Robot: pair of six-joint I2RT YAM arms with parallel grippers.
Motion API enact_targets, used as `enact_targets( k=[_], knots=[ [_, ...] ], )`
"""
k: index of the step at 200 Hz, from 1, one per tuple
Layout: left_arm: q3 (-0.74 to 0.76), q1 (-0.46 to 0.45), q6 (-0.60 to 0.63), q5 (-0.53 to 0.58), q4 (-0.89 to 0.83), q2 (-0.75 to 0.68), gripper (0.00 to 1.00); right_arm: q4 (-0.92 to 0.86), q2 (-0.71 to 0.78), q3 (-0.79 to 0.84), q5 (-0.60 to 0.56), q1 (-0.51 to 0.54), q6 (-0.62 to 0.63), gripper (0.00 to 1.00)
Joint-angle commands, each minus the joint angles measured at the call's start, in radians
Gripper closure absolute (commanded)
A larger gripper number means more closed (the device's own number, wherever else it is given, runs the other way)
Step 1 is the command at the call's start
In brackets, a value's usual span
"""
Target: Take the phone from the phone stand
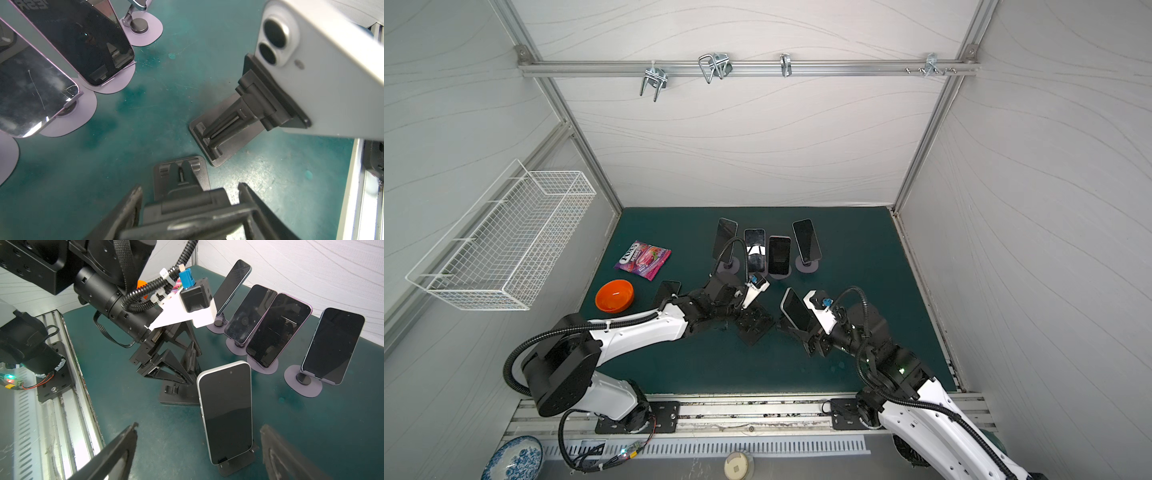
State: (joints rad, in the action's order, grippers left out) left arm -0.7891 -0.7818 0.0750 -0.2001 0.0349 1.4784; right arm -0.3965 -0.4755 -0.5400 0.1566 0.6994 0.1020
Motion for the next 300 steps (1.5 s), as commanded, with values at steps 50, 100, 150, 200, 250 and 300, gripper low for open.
enact_targets(
  k=[50, 100, 150, 200, 250, 300],
  knots=[
    [-0.057, -0.002, 0.045, 0.044, -0.001, -0.066, 0.31, 0.012, -0.059, -0.035, 0.137, -0.005, 0.113, 0.06],
    [-0.054, 0.005, 0.044, 0.101, -0.001, -0.125, 0.33, 0.076, -0.126, -0.054, 0.233, -0.005, 0.153, 0.06],
    [-0.042, 0.039, 0.037, 0.104, -0.021, -0.189, 0.33, 0.119, -0.262, -0.137, 0.291, -0.006, 0.210, 0.06],
    [-0.016, 0.066, 0.036, 0.097, -0.045, -0.254, 0.34, 0.187, -0.335, -0.179, 0.320, -0.003, 0.189, 0.08],
    [0.016, 0.115, 0.032, 0.112, -0.063, -0.328, 0.34, 0.245, -0.445, -0.249, 0.290, 0.032, 0.121, 0.11],
    [0.048, 0.170, 0.056, 0.125, -0.085, -0.393, 0.34, 0.289, -0.575, -0.319, 0.307, 0.093, 0.141, 0.12]
  ],
)
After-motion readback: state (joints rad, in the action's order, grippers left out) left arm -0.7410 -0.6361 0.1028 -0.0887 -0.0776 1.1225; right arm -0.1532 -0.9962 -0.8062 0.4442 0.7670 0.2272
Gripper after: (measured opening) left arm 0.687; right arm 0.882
